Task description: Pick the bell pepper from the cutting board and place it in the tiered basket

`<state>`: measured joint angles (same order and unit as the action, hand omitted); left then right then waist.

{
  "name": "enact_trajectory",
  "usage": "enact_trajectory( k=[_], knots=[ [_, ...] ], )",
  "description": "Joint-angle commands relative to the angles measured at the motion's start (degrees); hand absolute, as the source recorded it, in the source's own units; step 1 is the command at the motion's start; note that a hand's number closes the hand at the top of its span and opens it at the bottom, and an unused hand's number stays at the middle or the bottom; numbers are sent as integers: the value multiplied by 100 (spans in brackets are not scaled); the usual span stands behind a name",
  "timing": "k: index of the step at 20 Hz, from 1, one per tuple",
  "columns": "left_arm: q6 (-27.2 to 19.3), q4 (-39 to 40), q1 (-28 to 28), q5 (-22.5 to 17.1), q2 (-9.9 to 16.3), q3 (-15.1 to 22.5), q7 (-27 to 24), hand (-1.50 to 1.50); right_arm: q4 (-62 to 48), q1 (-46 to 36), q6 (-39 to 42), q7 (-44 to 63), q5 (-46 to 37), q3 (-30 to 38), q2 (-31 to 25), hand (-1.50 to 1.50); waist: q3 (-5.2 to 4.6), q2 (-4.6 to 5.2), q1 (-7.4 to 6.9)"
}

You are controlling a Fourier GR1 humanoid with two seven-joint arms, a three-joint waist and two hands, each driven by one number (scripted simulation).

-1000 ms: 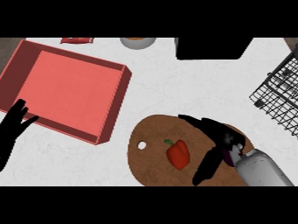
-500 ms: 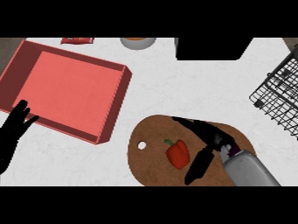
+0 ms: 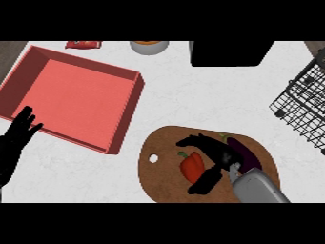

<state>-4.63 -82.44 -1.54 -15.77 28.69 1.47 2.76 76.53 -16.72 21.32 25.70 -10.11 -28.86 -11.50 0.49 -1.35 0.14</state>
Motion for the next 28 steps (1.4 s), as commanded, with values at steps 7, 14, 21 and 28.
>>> enact_trajectory(
  k=[7, 14, 21, 28],
  knots=[
    [57, 436, -218, 104, -119, 14, 351, 0, 84, 248, -478, -773, -308, 113, 230, 150, -47, 141, -4],
    [163, 316, -241, 75, -59, -31, 355, 0, -492, -735, -2164, 979, -1424, 916, 503, 150, -74, 178, -104],
    [120, 29, -212, 152, -105, 98, 386, 0, -1353, -2039, -3522, 3494, -3263, 1270, 261, 150, -107, 204, -246],
    [275, -31, -336, 76, 14, 28, 441, 0, -2016, -3643, -3554, 5415, -5208, 1143, 248, 150, -101, 122, -254]
  ],
)
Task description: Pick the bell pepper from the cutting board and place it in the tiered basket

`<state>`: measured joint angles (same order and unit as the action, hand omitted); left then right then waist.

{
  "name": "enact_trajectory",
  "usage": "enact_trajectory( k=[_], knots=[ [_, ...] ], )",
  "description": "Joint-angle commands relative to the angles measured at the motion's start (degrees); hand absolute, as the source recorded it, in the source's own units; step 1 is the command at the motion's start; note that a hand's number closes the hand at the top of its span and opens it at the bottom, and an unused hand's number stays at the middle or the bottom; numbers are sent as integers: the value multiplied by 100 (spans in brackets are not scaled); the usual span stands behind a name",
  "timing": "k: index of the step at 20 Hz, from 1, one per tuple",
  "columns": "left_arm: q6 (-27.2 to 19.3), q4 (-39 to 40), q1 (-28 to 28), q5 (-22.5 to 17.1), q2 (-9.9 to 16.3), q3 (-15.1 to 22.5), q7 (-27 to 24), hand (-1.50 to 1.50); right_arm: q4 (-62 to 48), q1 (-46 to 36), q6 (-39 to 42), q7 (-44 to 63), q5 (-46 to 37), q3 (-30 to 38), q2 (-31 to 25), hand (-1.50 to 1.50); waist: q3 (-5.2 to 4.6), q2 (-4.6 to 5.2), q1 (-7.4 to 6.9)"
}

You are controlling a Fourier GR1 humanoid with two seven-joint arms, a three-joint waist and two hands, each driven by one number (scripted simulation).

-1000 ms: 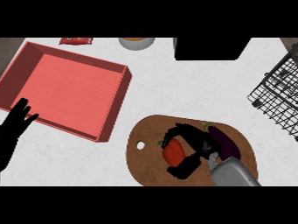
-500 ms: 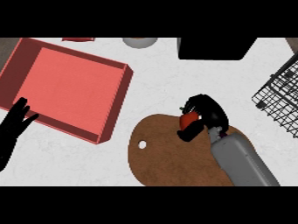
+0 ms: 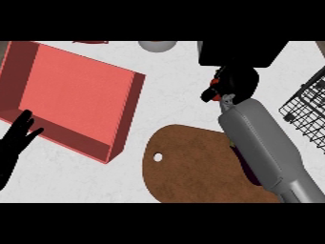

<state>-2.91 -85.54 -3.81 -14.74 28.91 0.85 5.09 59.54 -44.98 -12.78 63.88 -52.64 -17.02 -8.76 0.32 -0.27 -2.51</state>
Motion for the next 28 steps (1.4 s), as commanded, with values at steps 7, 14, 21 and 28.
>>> enact_trajectory(
  k=[7, 14, 21, 28],
  knots=[
    [-112, 332, -183, 112, -184, 114, 226, 0, -815, -1886, 180, 2122, -2106, 460, 175, 150, -54, 29, 174],
    [-129, 273, -235, 156, -210, 46, 237, 0, -962, -2115, -273, 1837, -2663, 1182, -50, 150, -40, 58, 220],
    [-69, 331, -78, 182, -221, -13, 313, 0, -1385, -2097, -585, 744, -2750, 1974, -751, 150, -33, 83, 201],
    [40, 413, 52, 172, -231, -89, 385, 0, -1746, -2090, -1108, -371, -2489, 2663, -1487, 150, -29, 97, 165]
  ],
)
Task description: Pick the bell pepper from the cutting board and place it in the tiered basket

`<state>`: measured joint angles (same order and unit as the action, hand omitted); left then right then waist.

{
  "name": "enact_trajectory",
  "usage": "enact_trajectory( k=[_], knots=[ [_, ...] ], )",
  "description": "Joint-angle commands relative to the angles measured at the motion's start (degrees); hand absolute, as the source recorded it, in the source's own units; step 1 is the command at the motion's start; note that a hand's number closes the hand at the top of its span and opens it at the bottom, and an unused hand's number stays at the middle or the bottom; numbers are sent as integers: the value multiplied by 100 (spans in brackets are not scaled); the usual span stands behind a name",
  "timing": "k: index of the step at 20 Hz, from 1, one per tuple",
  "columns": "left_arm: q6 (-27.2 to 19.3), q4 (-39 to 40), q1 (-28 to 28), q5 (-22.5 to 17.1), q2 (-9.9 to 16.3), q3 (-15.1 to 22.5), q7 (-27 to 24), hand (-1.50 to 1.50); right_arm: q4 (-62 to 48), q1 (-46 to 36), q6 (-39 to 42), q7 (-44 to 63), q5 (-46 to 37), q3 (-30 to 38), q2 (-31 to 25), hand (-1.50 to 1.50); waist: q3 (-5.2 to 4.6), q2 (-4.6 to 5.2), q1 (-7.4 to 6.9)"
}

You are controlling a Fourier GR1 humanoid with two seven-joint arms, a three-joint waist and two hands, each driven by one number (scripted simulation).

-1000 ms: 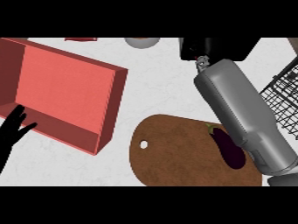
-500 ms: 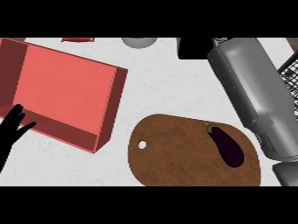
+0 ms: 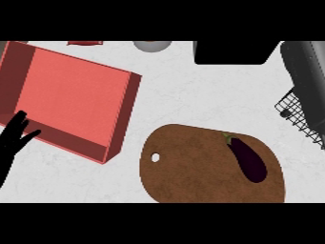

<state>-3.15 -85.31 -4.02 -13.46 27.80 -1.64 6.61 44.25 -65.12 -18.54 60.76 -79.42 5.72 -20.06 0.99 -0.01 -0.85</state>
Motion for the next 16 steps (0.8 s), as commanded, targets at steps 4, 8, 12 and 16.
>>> enact_trajectory(
  k=[4, 8, 12, 16],
  knots=[
    [115, 521, 223, 43, -119, 103, 196, 0, -217, -11, -1377, -822, 732, 878, -472, 150, -93, 101, -28],
    [52, 439, -74, 208, -320, 236, 11, 0, -490, 242, -1605, -1503, 1193, 1252, -833, 150, -92, 87, -38],
    [146, 587, -64, 208, -340, 124, -149, 0, -840, 209, -1808, -1817, 1331, 1373, -908, 150, -96, 72, -51],
    [212, 308, -81, 72, -143, -12, 87, 0, -1541, 531, -345, -1859, 158, 517, -1771, 150, -129, 99, 29]
  ],
)
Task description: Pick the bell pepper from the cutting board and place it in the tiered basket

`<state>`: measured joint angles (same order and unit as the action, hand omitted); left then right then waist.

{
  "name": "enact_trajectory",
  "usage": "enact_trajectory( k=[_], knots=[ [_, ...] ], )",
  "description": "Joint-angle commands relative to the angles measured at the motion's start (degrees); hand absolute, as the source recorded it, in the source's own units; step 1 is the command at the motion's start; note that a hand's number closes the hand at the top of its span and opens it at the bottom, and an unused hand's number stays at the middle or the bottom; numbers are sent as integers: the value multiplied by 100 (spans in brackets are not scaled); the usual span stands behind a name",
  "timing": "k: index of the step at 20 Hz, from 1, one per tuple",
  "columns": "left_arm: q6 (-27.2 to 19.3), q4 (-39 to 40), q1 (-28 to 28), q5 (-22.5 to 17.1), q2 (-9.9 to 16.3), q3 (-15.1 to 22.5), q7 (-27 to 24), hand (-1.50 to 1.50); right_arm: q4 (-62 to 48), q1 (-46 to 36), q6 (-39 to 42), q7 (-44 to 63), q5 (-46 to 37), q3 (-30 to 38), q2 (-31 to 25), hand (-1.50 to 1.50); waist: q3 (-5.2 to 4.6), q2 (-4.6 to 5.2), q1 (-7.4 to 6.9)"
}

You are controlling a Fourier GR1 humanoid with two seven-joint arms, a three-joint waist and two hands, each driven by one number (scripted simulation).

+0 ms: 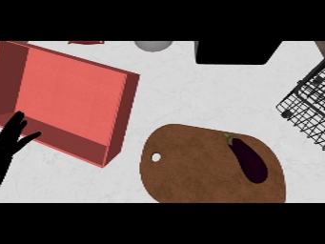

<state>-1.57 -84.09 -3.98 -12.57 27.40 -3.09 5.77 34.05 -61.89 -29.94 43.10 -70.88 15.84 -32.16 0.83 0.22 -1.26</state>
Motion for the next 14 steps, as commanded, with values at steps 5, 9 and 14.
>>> enact_trajectory(
  k=[5, 9, 14],
  knots=[
    [-23, 124, -127, 131, -270, 305, 250, 0, -958, -247, 1575, -405, -1033, -827, -969, 150, -88, 61, -55],
    [63, 316, -101, 172, -274, 276, 227, 0, -1140, -470, 2038, -1035, -1007, -862, -1303, 150, -85, 43, 0],
    [143, 153, 51, 122, -187, 126, 409, 0, -1237, -779, 2390, -1273, -1165, -1014, -1324, 150, -84, 20, 6]
  ],
)
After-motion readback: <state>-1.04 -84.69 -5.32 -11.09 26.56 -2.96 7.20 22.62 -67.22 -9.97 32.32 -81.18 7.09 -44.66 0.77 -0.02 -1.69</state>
